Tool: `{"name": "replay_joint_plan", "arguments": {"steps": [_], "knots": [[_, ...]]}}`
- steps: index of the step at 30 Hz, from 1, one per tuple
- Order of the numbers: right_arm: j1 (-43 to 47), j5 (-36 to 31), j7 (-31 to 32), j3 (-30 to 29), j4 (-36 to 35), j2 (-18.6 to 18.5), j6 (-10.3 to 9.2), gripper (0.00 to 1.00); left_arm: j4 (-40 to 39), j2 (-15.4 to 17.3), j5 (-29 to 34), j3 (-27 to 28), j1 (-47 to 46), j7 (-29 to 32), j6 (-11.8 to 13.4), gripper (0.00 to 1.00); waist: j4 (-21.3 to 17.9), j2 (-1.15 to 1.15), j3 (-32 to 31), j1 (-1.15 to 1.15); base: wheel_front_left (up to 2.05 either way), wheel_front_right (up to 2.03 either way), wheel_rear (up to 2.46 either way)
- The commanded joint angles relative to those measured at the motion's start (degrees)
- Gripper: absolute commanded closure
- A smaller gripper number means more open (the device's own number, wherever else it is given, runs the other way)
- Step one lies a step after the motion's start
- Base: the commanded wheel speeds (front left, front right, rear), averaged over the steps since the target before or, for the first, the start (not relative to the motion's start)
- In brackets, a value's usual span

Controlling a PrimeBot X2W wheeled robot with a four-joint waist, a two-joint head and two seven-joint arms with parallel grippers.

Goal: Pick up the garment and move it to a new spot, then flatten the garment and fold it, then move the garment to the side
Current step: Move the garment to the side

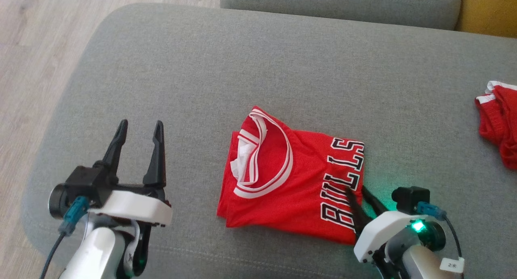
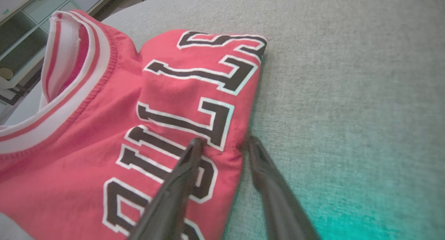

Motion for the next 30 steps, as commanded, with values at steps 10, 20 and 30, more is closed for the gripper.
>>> {"name": "replay_joint_plan", "arguments": {"steps": [10, 20, 30], "knots": [[-3.0, -4.4, -2.5, -2.6, -1.4, -1.3, -0.05, 1.0, -4.5, -3.0, 5.0, 7.6, -1.2, -0.7, -2.7, 0.0, -1.2, 0.0, -0.6, 0.0, 0.0, 0.0, 0.0], [-5.7, -7.4, 0.5, -8.6, -8.9, -9.0, -0.05, 1.0, -5.4, -5.6, 7.5, 10.6, 0.3, -0.7, -4.9, 0.0, -5.6, 0.0, 0.2, 0.0, 0.0, 0.0, 0.0], [-22.9, -7.1, 1.8, -16.6, -5.7, -18.8, -0.05, 1.0, -5.7, -7.3, 9.8, 11.6, -3.9, -0.7, -8.8, 0.0, -9.8, 0.0, 8.0, 0.0, 0.0, 0.0, 0.0]]}}
